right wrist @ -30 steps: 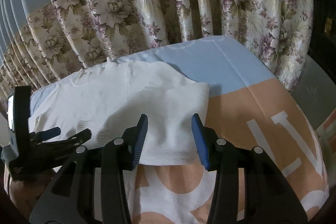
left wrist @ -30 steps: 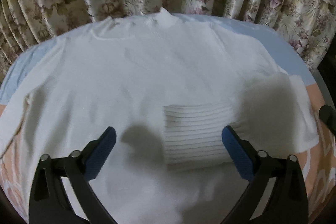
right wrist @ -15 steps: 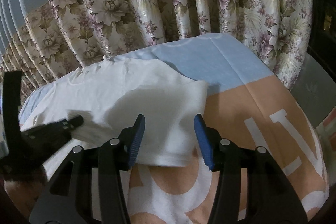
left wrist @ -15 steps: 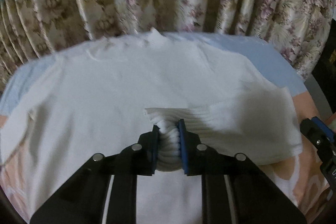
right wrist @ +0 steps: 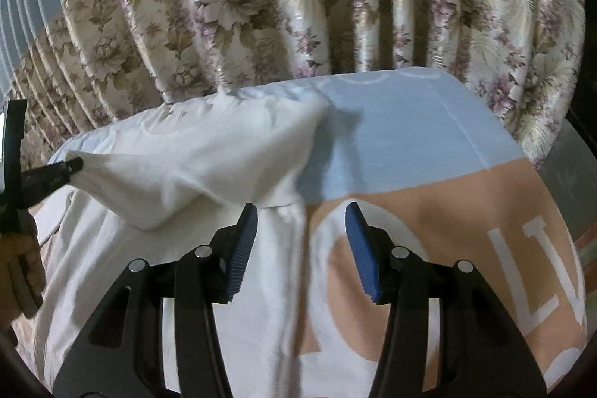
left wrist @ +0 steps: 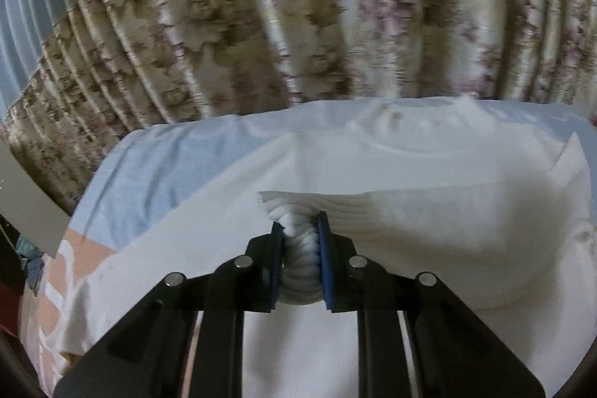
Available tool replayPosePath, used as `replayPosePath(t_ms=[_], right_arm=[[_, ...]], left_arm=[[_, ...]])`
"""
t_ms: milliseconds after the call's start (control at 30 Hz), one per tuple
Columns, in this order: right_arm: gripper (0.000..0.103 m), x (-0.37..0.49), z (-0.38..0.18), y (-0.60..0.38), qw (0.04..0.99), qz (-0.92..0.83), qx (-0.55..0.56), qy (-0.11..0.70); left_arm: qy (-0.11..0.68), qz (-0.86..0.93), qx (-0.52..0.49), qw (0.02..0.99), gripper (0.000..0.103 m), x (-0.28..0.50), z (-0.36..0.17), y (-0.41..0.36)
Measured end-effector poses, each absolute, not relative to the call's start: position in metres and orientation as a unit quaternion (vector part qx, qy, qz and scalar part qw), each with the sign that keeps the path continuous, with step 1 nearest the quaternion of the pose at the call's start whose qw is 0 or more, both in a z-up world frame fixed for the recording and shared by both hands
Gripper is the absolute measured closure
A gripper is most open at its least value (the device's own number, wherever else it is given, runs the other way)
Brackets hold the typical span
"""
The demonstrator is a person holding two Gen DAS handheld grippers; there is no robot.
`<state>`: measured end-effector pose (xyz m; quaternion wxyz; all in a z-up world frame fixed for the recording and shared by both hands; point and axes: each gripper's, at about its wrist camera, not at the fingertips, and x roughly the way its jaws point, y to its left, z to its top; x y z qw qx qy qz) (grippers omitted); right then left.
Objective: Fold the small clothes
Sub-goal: 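Pull the sleeve straight across the body and open the left gripper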
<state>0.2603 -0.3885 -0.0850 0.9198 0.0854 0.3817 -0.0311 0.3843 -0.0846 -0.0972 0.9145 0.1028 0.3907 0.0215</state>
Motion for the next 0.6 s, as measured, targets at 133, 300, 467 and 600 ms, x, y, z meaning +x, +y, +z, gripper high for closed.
replayPosePath(t_ms=[133,300,467,600], right_arm=[[0.053,0.27,-0.09,-0.371,0.918,-0.023,0.076,0.389],[0.053,0.28,-0.096,-0.357,0.915,-0.017,0.065,0.398],[0.053,0.284,-0.099,-0.35,0.913,-0.014,0.058,0.403],[0.053,0.284,-0.1,-0.348,0.912,-0.014,0.059,0.405]], left_arm=[[0.387,0.043,0.11,0.914,0.086,0.394,-0.103,-0.057],[0.392,0.053,0.128,0.91,0.085,0.402,-0.115,-0.044],[0.407,0.058,0.126,0.903,0.082,0.404,-0.128,-0.041],[0.427,0.074,0.113,0.894,0.068,0.408,-0.136,-0.033]])
